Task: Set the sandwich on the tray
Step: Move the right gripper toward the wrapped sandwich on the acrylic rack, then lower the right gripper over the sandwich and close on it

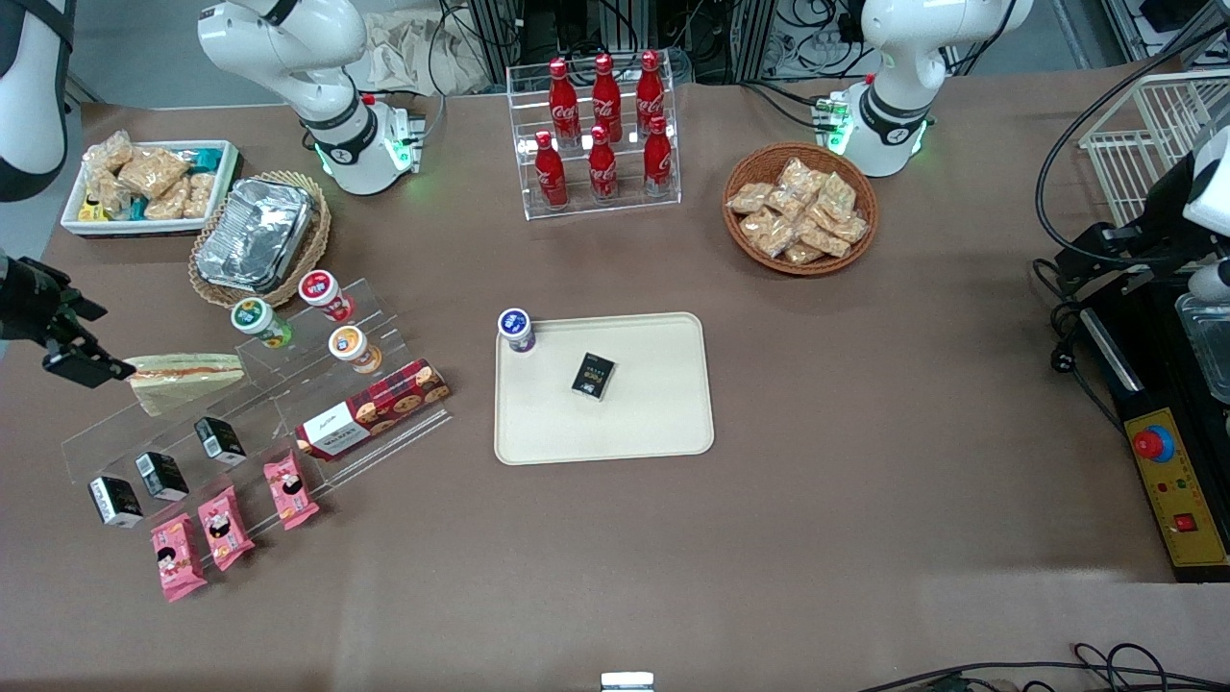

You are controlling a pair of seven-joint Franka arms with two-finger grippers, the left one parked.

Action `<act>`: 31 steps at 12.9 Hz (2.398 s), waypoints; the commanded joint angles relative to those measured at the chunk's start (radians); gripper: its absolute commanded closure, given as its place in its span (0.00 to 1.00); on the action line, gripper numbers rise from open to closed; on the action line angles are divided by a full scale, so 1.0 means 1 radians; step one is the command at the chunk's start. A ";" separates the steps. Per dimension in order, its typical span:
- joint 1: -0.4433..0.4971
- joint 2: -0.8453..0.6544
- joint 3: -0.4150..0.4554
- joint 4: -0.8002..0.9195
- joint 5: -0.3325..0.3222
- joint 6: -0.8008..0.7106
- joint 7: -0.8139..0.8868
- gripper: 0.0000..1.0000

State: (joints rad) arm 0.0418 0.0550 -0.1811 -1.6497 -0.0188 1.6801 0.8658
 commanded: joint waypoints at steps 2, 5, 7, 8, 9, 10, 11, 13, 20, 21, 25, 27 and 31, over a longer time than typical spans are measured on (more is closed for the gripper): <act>-0.031 0.011 -0.001 -0.034 -0.021 0.023 0.019 0.02; -0.043 -0.001 -0.003 -0.099 -0.021 0.046 0.007 0.02; -0.077 -0.012 -0.006 -0.183 -0.021 0.085 0.001 0.02; -0.079 -0.033 -0.006 -0.229 -0.023 0.149 -0.029 0.02; -0.080 -0.064 -0.008 -0.289 -0.023 0.214 -0.046 0.02; -0.079 -0.093 -0.008 -0.347 -0.026 0.263 -0.047 0.02; -0.079 -0.110 -0.006 -0.384 -0.027 0.298 -0.047 0.02; -0.080 -0.109 -0.008 -0.424 -0.038 0.325 -0.047 0.02; -0.080 -0.136 -0.006 -0.562 -0.087 0.495 -0.039 0.02; -0.082 -0.133 -0.008 -0.570 -0.105 0.518 -0.040 0.02; -0.099 -0.104 -0.009 -0.570 -0.122 0.540 -0.059 0.03; -0.100 -0.092 -0.009 -0.571 -0.132 0.553 -0.065 0.03; -0.117 -0.089 -0.008 -0.601 -0.132 0.605 -0.073 0.03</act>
State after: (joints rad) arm -0.0623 -0.0300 -0.1933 -2.2279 -0.1249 2.2443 0.7992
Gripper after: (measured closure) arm 0.026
